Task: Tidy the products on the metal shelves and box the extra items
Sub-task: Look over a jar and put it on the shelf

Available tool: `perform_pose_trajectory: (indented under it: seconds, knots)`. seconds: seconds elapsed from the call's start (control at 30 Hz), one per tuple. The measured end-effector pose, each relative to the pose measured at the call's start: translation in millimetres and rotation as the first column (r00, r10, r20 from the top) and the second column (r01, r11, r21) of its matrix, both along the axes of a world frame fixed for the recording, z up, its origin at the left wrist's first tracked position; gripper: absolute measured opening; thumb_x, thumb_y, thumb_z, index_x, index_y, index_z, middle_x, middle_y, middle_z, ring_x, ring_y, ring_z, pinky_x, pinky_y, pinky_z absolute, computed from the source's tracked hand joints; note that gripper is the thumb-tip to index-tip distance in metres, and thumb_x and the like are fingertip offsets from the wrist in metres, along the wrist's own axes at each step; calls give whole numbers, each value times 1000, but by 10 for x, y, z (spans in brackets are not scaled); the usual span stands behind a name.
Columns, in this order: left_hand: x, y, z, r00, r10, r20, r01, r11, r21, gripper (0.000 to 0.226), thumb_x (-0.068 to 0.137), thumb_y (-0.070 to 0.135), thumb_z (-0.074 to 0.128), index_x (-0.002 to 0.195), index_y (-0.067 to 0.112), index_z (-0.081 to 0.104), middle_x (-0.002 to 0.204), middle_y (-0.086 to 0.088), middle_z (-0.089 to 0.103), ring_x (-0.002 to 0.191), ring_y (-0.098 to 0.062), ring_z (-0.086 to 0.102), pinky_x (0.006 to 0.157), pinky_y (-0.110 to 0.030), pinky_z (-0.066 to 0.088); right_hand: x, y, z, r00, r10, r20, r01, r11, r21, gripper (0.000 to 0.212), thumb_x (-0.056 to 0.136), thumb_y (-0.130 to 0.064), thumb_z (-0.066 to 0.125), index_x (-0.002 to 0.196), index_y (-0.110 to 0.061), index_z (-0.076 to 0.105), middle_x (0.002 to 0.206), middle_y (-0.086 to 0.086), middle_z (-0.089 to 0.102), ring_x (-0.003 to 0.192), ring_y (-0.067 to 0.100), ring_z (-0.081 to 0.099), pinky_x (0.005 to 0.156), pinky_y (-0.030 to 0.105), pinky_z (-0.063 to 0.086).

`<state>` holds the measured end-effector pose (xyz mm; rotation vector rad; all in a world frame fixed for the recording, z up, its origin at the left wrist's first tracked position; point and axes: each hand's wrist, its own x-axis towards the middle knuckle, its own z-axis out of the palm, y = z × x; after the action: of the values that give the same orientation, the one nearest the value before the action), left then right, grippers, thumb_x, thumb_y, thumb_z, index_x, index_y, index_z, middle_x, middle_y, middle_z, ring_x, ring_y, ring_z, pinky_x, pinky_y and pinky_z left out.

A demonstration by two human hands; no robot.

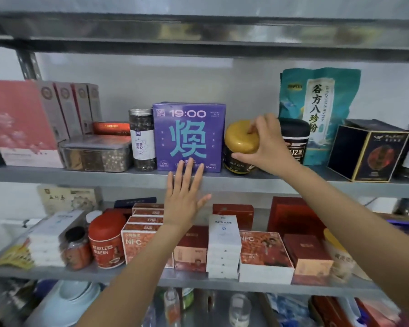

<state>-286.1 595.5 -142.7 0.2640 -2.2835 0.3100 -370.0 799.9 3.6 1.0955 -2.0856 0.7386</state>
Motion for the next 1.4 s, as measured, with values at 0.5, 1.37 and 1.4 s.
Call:
perform_pose_trajectory:
  seconds: [0.5, 1.37, 1.4]
  knots:
    - [824, 1043, 698, 625, -470, -623, -48, -820, 570, 66, 90, 67, 43, 131, 18, 57, 126, -18, 65, 114, -34, 64, 96, -59, 48, 759, 220, -486, 504, 634, 587, -27, 691, -722, 18, 82, -40, 70, 77, -24, 75, 84, 1, 74, 81, 18, 70, 72, 30, 57]
    - [826, 720, 102, 718, -492, -492, -103, -774, 625, 63, 70, 63, 62, 118, 23, 69, 114, -8, 72, 102, -22, 71, 72, -35, 59, 1245, 387, -1346, 868, 328, 374, -313, 944, -103, 120, 64, -32, 88, 151, -48, 6, 161, -10, -1, 149, 12, 6, 109, 28, 41]
    - [841, 721, 90, 725, -470, -504, -121, -807, 579, 60, 73, 62, 61, 115, 20, 72, 114, -11, 72, 101, -24, 71, 71, -36, 59, 1247, 371, -1409, 830, 366, 422, -305, 930, -207, 121, 64, -36, 88, 151, -47, 5, 161, -10, 0, 149, 12, 8, 112, 29, 37]
